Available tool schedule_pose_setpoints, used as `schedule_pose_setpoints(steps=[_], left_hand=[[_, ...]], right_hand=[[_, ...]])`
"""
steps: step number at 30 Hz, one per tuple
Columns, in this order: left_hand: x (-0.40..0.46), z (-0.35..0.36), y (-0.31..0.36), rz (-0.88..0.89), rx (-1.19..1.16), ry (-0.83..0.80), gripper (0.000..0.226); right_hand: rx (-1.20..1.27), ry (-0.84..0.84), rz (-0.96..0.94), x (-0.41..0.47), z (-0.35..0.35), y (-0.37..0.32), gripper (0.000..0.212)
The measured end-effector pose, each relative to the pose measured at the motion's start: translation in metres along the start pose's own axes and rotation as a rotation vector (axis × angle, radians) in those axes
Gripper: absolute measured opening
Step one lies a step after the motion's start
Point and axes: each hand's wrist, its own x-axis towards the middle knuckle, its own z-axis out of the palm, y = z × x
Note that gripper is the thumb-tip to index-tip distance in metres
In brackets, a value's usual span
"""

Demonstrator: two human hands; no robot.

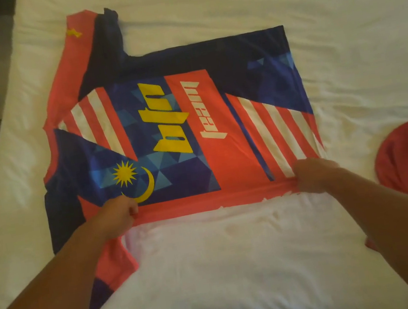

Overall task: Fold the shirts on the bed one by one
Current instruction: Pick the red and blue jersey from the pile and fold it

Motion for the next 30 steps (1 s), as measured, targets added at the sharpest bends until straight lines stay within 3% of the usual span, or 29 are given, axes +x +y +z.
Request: schedule_pose_setpoints(steps=[2, 6, 16, 24, 30], left_hand=[[0.015, -0.016, -0.002, -0.034, -0.042, 0.046, 0.033], [0.046, -0.048, 0.005, -0.057, -0.093, 0.149, 0.031], [0.112, -0.109, 0.023, -0.004, -0.073, 0.29, 0.024], [0.144, -0.125, 0.015, 0.02, 0.012, 0.276, 0.024], [0.149, -0.125, 0.019, 0.013, 0.064, 0.318, 0.024]], right_hand=[[0.066, 0.067, -0.016, 0.013, -0.012, 0.005, 0.071], [0.039, 0.198, -0.008, 0.04, -0.049, 0.002, 0.043], [0.015, 0.404, -0.006, 0.099, -0.112, 0.004, 0.004], [-0.019, 0.536, 0.074, 0.119, -0.132, 0.001, 0.02], [-0.01, 0.533, 0.133, 0.128, -0.132, -0.001, 0.026]])
